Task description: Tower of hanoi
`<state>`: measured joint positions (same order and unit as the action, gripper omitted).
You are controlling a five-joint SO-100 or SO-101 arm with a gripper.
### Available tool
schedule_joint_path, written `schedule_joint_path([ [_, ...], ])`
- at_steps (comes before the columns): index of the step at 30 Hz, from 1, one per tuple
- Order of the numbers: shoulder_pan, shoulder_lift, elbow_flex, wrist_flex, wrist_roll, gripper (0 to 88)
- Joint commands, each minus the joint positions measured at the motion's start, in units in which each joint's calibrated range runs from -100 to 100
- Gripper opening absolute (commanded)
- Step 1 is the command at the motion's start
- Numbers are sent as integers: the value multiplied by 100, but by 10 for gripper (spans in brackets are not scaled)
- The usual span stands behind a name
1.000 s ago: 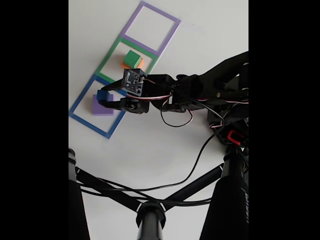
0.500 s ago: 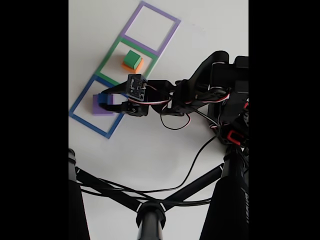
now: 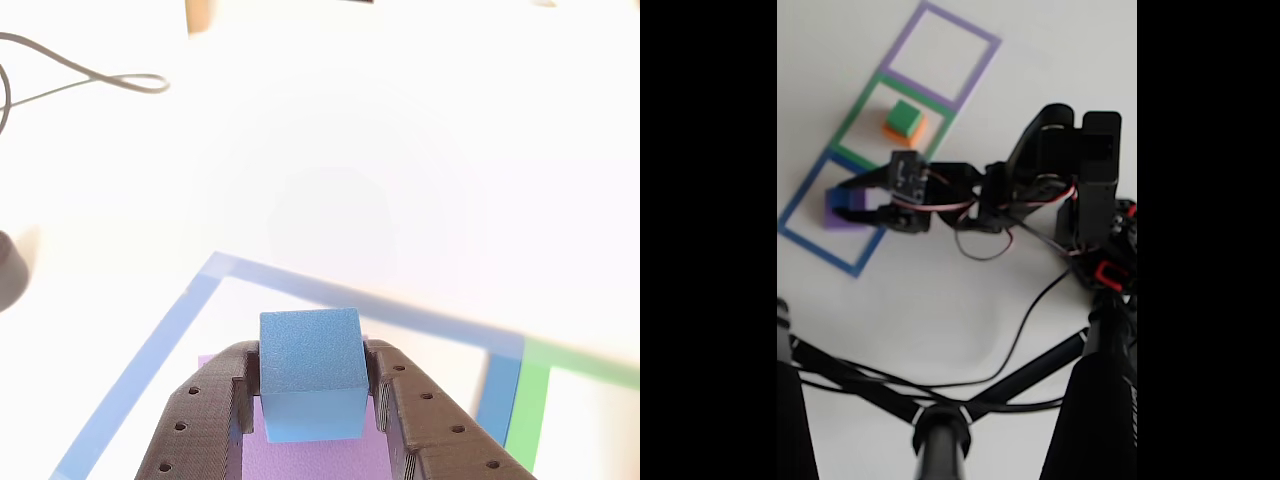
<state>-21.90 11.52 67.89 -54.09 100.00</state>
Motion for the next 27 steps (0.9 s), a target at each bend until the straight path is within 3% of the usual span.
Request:
schedule_joint_path([
  [1,-73,14,-134,-178,0,47],
  [10,-44,265,-134,-404,0,83],
  [20,-34,305,-161,-485,0,216],
  [27,-25,-349,-79,-194,0,236],
])
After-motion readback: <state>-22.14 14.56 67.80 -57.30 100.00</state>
